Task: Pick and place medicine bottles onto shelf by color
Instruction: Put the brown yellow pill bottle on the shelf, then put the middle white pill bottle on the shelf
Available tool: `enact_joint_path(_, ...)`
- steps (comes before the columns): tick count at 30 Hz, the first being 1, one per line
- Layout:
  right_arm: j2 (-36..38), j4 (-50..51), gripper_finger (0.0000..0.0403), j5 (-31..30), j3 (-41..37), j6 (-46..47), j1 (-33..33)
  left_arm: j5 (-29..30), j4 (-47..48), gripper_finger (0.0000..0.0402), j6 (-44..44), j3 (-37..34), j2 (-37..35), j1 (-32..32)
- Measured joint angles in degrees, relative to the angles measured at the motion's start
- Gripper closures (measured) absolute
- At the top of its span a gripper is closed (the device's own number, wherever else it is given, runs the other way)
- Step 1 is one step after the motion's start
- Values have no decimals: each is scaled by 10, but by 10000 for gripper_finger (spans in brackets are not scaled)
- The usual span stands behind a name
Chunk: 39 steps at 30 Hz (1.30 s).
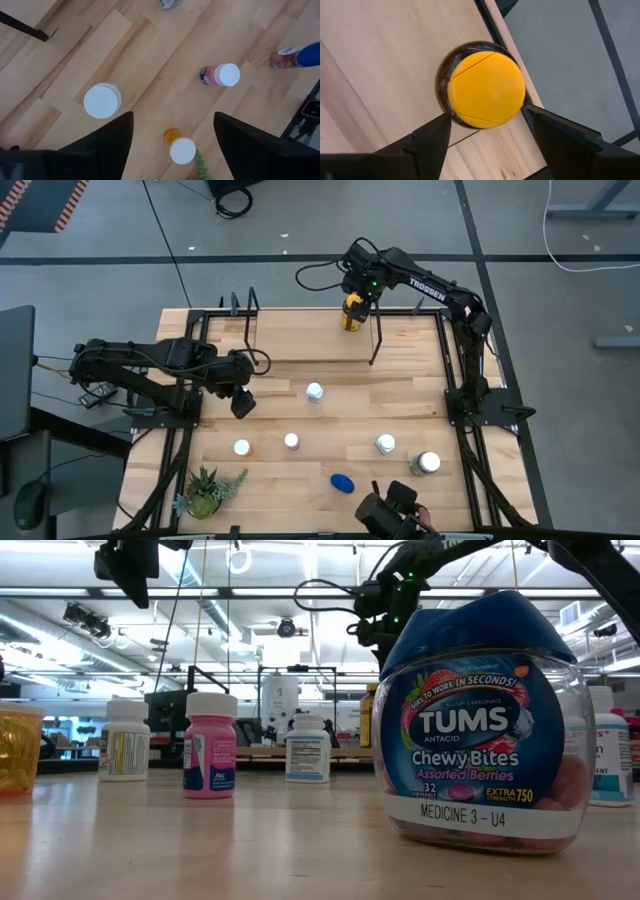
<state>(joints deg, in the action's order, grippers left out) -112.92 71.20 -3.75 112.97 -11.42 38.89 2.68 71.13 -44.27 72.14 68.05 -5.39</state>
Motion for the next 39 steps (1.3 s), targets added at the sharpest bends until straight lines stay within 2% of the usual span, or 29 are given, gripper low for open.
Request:
enact_joint_path(5, 8, 8, 113, -1, 0, 40, -1, 0, 0, 120, 1, 0, 0, 0)
enact_joint_path(10, 36, 32, 114, 25, 0, 97, -12, 3, -17, 120, 24, 0, 0, 0)
enact_joint_path(14, 71, 49, 114, 43, 1, 148, -37, 31, -63, 120, 59, 0, 0, 0)
enact_joint_path(20, 119, 36, 114, 80, 1, 184, -128, 72, -156, 120, 120, 0, 0, 5)
enact_joint_path(25, 123, 21, 114, 51, 0, 162, -238, 74, -180, 120, 161, 0, -11, 8)
enact_joint_path(28, 120, -23, 114, 13, -20, 162, -297, 74, -176, 120, 168, 0, -28, 6)
enact_joint_path(32, 119, -99, 114, -26, -68, 212, -349, 74, -171, 120, 165, 0, -66, 7)
enact_joint_path(39, 119, -219, 114, -5, -176, 314, -381, 86, -168, 120, 150, 0, -124, 7)
